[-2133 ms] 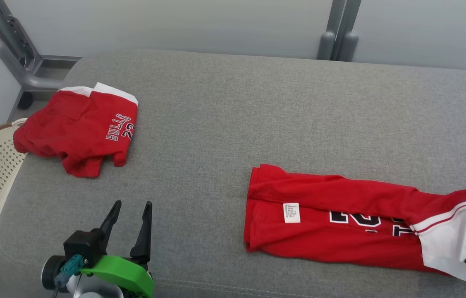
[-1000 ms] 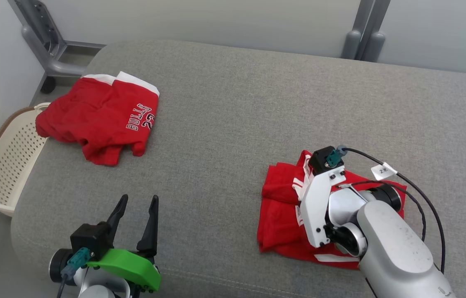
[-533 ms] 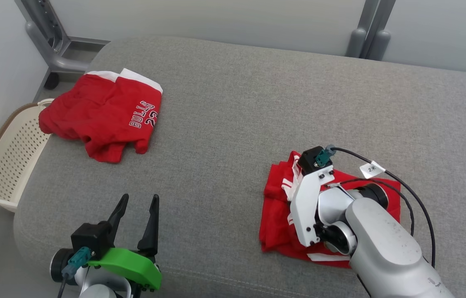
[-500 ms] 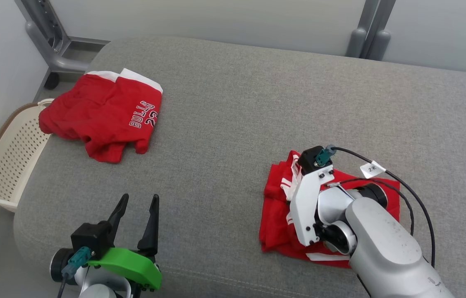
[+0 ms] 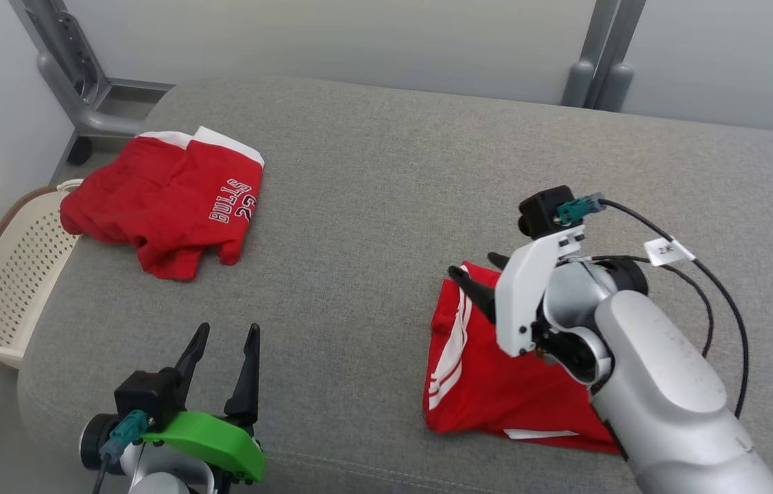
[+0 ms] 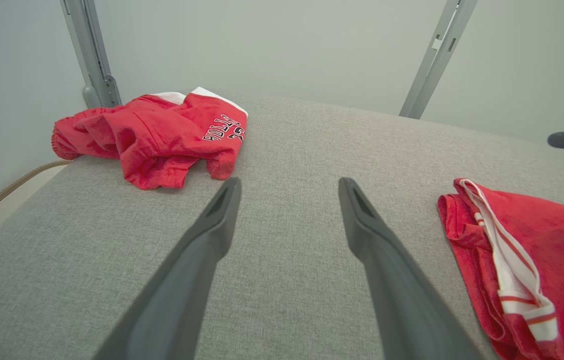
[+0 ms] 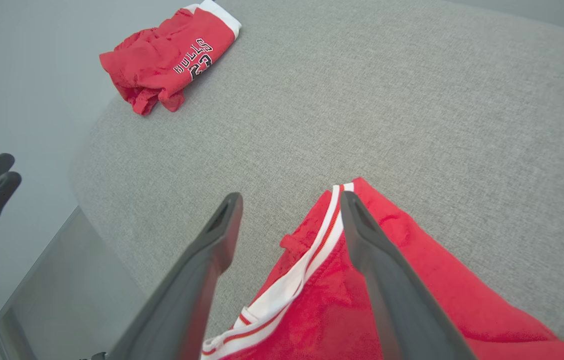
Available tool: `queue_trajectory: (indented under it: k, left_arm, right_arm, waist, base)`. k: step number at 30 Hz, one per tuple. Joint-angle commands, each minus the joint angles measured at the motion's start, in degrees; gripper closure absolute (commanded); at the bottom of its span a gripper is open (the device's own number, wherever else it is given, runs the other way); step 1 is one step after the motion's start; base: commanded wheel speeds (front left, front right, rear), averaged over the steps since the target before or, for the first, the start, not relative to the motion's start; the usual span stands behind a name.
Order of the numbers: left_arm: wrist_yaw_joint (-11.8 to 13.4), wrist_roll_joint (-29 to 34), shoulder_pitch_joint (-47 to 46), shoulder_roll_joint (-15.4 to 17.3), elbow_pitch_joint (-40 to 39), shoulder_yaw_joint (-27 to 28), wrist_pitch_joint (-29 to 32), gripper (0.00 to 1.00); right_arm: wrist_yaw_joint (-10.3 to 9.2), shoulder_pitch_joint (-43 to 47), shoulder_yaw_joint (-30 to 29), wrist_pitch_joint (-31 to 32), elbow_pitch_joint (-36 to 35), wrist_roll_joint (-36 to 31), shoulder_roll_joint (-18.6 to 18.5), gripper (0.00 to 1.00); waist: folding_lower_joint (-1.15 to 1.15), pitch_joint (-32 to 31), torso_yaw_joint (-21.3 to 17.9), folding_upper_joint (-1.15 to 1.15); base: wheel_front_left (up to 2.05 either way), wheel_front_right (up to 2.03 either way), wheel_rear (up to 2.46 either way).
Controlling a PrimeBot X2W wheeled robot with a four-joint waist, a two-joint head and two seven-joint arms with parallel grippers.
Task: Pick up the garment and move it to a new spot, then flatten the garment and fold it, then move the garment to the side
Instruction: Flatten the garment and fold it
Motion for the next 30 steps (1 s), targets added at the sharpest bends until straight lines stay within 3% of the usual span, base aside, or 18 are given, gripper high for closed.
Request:
queue_trajectory:
  k: [1,4,8,17,18,19,20,30]
  left_arm:
    - [0.2,0.0,0.4,0.5,0.1,0.2,-0.2,0.00]
    - [0.4,-0.2,1.5,0.7,-0.2,0.1,-0.2,0.00]
    - [0.5,-0.5,1.9,0.8,-0.5,0.2,-0.2,0.00]
    - [0.3,-0.4,1.9,0.5,-0.7,-0.7,-0.2,0.00]
    - [0.2,-0.5,1.9,0.5,-0.6,-0.7,-0.2,0.00]
    - [0.2,-0.6,1.9,0.5,-0.5,-0.8,-0.2,0.00]
    - [0.2,-0.7,1.9,0.6,-0.4,-0.7,-0.2,0.00]
    - [0.1,-0.5,0.3,0.2,-0.7,-0.7,-0.2,0.00]
  right_arm:
    - [-0.03,0.8,-1.1,-0.5,-0.5,-1.2,-1.1,0.00]
    - [-0.03,4.5,-6.3,-0.7,-2.7,-6.4,-3.4,0.00]
    - [-0.03,8.8,-9.9,0.8,-4.8,-8.7,-3.6,0.00]
    - [-0.03,16.3,-12.2,3.0,-10.1,-11.1,-2.6,0.00]
    - [-0.03,17.2,-12.2,3.1,-10.6,-11.4,-2.4,0.14]
    - [-0.03,17.8,-12.2,3.1,-11.1,-11.6,-2.2,0.53]
    - [-0.03,18.8,-12.0,2.6,-12.0,-12.0,-2.0,1.00]
    - [-0.03,17.0,-8.4,-0.4,-8.4,-13.1,-0.3,1.00]
  waist:
    - [0.00,-0.6,-0.3,0.00]
    - [0.00,-1.5,-0.8,0.00]
    - [0.00,-1.8,-1.5,0.00]
    - [0.00,-1.7,-1.7,0.00]
    - [0.00,-1.8,-1.6,0.00]
    - [0.00,-1.8,-1.6,0.00]
    - [0.00,-1.7,-1.5,0.00]
    - [0.00,0.3,-0.5,0.00]
  base:
    - [0.00,0.00,0.00]
    - [0.00,0.00,0.00]
    - [0.00,0.00,0.00]
    - [0.00,0.00,0.00]
    - [0.00,0.00,0.00]
    - [0.00,0.00,0.00]
    - [0.00,0.00,0.00]
    - [0.00,0.00,0.00]
